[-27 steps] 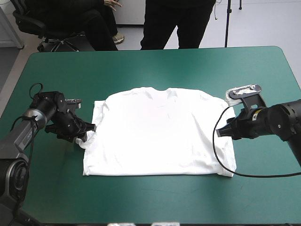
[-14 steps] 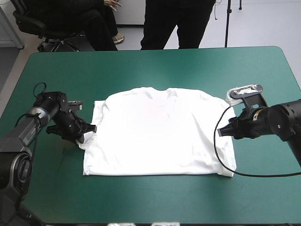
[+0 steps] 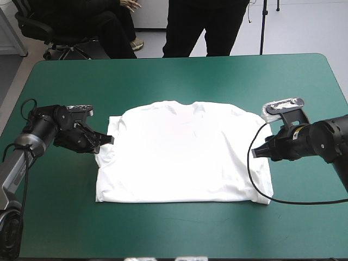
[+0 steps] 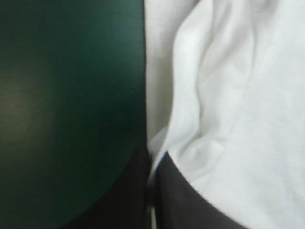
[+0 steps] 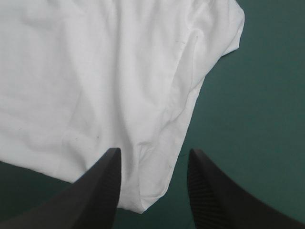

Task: Fold the cloth

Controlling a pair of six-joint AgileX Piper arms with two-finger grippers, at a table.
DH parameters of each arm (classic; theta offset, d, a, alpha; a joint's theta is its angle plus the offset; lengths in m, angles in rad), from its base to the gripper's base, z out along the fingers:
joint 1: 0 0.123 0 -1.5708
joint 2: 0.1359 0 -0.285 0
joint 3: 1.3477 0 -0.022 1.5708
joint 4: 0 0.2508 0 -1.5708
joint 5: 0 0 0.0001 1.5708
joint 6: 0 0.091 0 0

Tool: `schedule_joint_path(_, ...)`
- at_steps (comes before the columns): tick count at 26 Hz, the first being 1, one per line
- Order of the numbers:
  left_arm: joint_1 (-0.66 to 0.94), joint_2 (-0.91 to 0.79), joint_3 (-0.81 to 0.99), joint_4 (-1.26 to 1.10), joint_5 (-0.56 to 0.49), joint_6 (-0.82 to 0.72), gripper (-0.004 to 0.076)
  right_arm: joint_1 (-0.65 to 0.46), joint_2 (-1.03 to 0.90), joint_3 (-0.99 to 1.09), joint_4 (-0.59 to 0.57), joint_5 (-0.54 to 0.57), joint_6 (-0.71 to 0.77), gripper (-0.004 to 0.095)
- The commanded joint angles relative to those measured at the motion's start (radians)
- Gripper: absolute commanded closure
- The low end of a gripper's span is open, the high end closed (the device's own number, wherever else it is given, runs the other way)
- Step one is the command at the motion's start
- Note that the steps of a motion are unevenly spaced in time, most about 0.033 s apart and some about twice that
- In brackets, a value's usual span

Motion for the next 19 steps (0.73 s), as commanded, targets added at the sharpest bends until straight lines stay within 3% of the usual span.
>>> schedule_joint_path(1, -0.076, -0.042, -0.023, -0.036, -0.040, -0.002, 0.0741, -0.001, -0.021, -0.034, -0.004, -0.035, 0.000, 0.0494)
schedule_joint_path(7, -0.290, -0.030, -0.023, -0.016, -0.167, -0.083, 0.0741, -0.001, -0.021, -0.034, 0.001, -0.031, 0.000, 0.0494)
schedule_joint_path(19, -0.394, 0.135, -0.023, -0.029, -0.134, -0.011, 0.0720, -0.001, -0.021, -0.034, 0.001, -0.031, 0.021, 0.0494)
